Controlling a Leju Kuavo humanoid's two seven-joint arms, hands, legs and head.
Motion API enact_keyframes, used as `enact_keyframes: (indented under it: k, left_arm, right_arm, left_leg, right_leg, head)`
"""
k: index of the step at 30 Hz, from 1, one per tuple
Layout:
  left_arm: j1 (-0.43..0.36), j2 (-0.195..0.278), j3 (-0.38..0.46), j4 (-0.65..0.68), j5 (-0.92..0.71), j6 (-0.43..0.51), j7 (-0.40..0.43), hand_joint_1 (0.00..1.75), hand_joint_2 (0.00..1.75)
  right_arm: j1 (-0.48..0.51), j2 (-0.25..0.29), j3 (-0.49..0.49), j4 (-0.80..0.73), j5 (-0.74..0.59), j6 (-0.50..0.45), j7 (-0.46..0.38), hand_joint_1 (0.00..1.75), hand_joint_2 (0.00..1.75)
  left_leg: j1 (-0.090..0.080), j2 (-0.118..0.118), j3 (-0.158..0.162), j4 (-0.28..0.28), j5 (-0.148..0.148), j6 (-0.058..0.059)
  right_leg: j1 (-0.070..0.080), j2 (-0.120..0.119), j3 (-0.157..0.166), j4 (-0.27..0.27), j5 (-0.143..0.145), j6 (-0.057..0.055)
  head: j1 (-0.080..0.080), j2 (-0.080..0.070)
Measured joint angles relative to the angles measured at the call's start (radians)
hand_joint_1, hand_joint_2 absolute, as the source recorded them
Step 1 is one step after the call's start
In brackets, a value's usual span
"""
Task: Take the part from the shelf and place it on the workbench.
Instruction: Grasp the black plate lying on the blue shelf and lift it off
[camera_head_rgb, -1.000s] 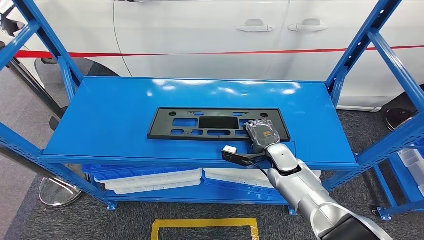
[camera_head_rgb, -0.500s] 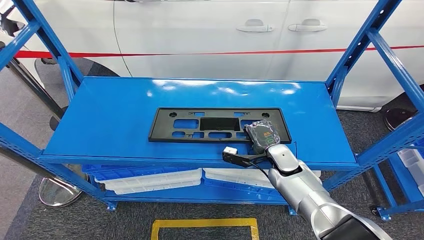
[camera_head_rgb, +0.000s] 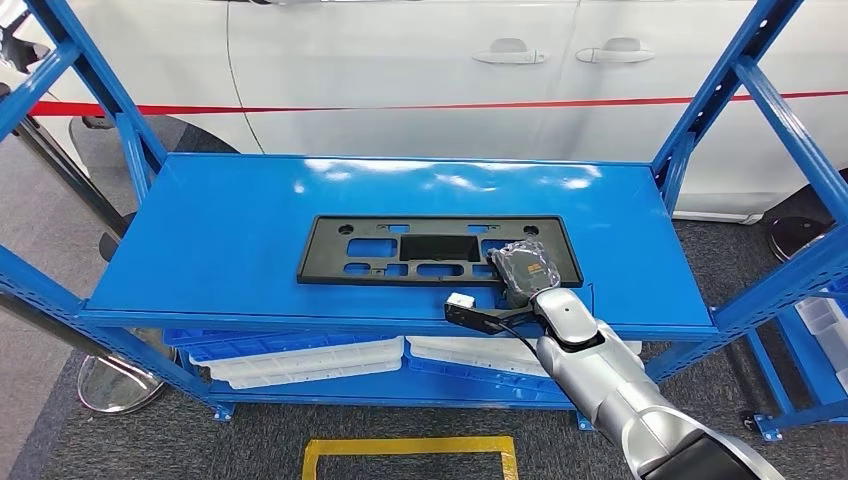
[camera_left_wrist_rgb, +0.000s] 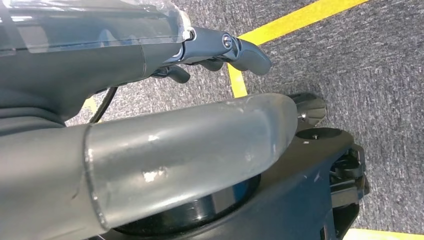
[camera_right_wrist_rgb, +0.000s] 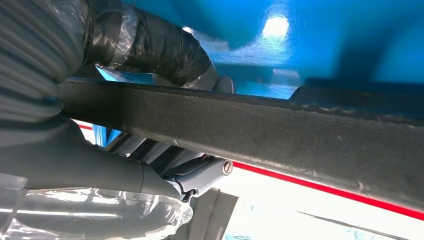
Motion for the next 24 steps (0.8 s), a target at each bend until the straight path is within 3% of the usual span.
enact_keyframes:
  k: [7, 17, 24]
  left_arm:
    - [0.003, 0.0, 0.014, 0.0, 0.013, -0.013, -0.004, 0.0, 0.0]
    - [0.007, 0.0, 0.016, 0.003, 0.006, 0.002, -0.009, 0.0, 0.0]
    - [0.008, 0.001, 0.016, 0.003, -0.006, 0.001, -0.009, 0.0, 0.0]
  right_arm:
    - [0.035, -0.003, -0.002, -0.076, 0.011, -0.074, -0.009, 1.75, 1.75]
    - [0.161, -0.089, -0.04, -0.561, 0.16, -0.221, -0.027, 1.75, 1.75]
    - [0.234, -0.109, -0.068, -0.712, 0.271, -0.247, -0.035, 1.75, 1.75]
  left_leg:
    - [0.0, 0.0, 0.0, 0.0, 0.0, 0.0]
    - [-0.001, 0.0, -0.003, 0.001, 0.0, 0.0]
    - [-0.007, 0.0, -0.007, 0.006, -0.002, 0.002]
  right_leg:
    - [0.0, 0.0, -0.001, 0.0, 0.0, 0.0]
    - [-0.001, 0.0, -0.004, -0.001, 0.0, 0.0]
    - [-0.003, 0.0, -0.005, -0.002, 0.001, 0.002]
  head:
    - [0.0, 0.0]
    - [0.0, 0.0]
    - [0.0, 0.0]
